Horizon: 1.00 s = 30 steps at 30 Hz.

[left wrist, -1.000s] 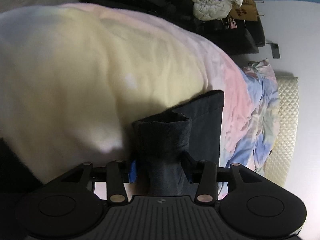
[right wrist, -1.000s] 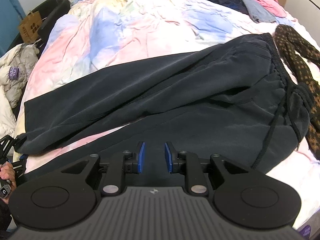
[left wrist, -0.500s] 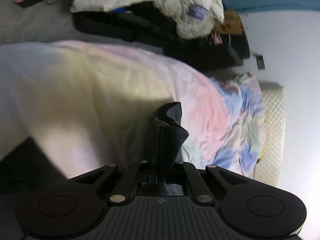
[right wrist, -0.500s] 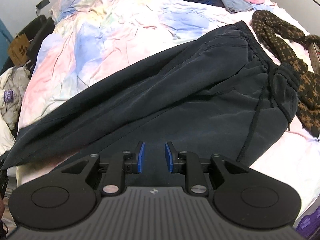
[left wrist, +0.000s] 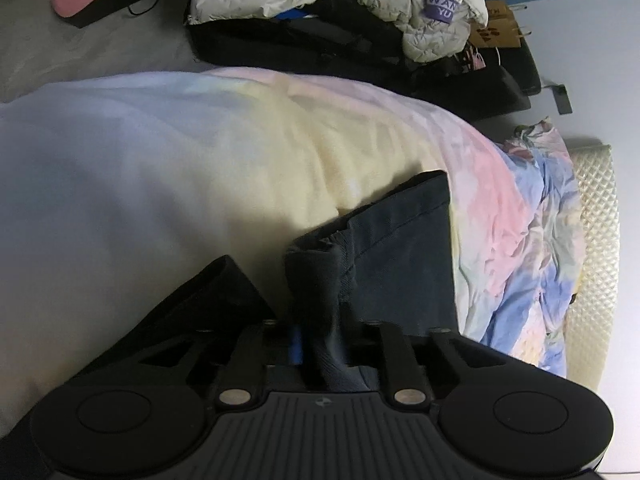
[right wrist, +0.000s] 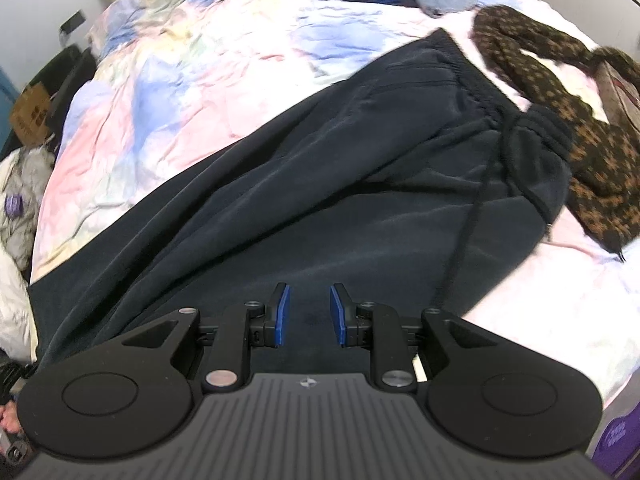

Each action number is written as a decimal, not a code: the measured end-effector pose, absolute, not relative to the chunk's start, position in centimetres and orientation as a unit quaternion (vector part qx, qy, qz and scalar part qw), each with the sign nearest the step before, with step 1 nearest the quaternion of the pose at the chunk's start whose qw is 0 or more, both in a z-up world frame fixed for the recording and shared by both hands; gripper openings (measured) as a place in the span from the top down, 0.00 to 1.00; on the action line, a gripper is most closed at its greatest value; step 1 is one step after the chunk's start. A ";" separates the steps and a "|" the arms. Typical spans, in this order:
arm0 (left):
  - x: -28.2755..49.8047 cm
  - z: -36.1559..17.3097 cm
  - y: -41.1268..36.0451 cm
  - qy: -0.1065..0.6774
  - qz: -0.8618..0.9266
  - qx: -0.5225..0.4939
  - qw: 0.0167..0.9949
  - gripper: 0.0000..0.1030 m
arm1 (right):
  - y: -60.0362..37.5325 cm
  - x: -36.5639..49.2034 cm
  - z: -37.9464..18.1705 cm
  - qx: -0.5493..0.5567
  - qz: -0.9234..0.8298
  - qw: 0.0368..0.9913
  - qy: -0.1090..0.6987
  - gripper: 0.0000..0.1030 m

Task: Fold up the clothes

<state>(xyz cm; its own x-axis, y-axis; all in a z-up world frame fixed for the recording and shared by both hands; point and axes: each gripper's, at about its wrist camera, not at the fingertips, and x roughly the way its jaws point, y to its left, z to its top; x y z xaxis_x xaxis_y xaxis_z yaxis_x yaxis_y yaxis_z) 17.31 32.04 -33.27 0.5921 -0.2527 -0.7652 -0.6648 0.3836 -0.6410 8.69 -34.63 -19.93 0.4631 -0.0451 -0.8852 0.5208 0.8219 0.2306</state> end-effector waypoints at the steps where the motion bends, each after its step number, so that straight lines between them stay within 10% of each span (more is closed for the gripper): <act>1: 16.9 -32.9 32.0 0.425 0.145 -0.537 0.714 0.67 | -35.5 8.3 -20.0 0.249 -0.177 0.819 0.485 0.76; 18: 3.5 -22.5 22.8 0.416 0.247 -0.493 0.723 0.46 | -60.6 2.6 -29.0 0.380 -0.277 0.770 0.431 0.73; 25: -0.9 -21.0 20.4 0.427 0.301 -0.496 0.694 0.35 | -67.2 3.6 -34.2 0.420 -0.302 0.737 0.434 0.36; 30: -3.8 -20.3 20.6 0.423 0.329 -0.520 0.665 0.24 | -68.8 5.9 -37.7 0.437 -0.297 0.720 0.449 0.35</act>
